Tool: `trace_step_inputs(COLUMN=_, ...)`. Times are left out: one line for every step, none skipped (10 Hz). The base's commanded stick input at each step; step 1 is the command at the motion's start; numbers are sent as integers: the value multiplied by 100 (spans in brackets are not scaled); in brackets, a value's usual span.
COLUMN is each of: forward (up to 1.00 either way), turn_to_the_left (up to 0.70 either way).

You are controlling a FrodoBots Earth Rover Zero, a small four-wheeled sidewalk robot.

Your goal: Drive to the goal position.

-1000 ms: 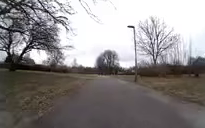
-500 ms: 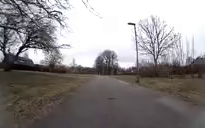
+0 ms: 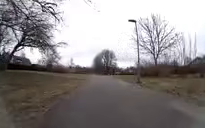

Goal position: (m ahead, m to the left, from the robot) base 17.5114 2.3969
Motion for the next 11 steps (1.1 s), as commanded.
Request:
trace_step_inputs(forward=100, turn_to_the_left=0)
trace_step_inputs(forward=100, turn_to_the_left=0)
trace_step_inputs(forward=100, turn_to_the_left=0)
trace_step_inputs(forward=100, turn_to_the_left=0)
trace_step_inputs(forward=100, turn_to_the_left=0)
trace_step_inputs(forward=100, turn_to_the_left=0)
trace_step_inputs(forward=100, turn_to_the_left=0)
trace_step_inputs(forward=100, turn_to_the_left=0)
trace_step_inputs(forward=100, turn_to_the_left=0)
trace_step_inputs(forward=100, turn_to_the_left=0)
trace_step_inputs(forward=100, turn_to_the_left=0)
